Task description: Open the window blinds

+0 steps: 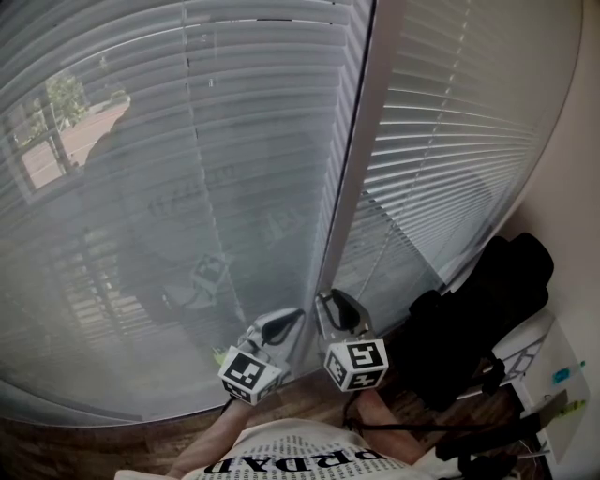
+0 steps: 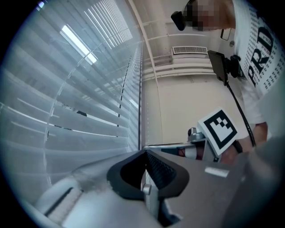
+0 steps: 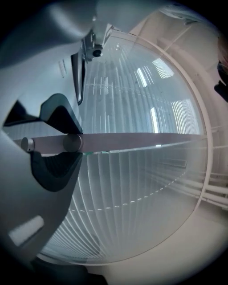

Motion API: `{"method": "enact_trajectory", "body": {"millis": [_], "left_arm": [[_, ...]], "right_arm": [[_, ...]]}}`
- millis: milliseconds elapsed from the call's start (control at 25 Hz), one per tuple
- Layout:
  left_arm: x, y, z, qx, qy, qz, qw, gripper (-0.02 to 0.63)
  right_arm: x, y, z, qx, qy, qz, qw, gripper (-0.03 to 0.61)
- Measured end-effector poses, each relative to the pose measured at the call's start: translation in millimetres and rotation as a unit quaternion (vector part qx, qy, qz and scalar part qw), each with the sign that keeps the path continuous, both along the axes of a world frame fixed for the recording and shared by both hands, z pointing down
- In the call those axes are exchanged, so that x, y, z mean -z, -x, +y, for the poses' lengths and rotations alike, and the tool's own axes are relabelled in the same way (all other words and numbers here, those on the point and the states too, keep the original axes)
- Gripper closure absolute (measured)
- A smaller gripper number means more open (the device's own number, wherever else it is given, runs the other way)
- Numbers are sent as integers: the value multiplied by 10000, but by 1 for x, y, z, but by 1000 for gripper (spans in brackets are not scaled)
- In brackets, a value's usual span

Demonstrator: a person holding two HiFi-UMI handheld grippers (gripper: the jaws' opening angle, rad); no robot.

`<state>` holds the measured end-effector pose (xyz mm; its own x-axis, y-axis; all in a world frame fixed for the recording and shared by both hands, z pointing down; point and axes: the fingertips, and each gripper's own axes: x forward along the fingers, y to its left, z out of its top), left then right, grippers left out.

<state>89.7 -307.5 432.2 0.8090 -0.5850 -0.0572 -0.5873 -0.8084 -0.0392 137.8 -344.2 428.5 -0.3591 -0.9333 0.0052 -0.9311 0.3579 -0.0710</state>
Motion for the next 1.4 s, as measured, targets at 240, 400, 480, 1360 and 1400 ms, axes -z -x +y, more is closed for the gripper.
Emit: {"method": "enact_trajectory", "body": {"millis": [240,400,480,1360,1400], "left_arm": [[-1,-3,2,-48,-74,-22,10000,621],[0,-4,3,-55,-13,24,10000,621],[4,-5,3,-32,51,53,10000,621],[-6,-3,-2,-2,50,-26,10000,621],[-4,-3,-2,24,56,-24,10000,621]], "right_arm": [[13,8,8,122,-555,1574,9859,433],[11,14,11,217,-771,2532,9641,428],[4,15,10,239,-752,2949,9523,428],[-3,11,2,62,-621,2439,9678,444],[-3,10,2,66,-572,2319,9710,445]]}}
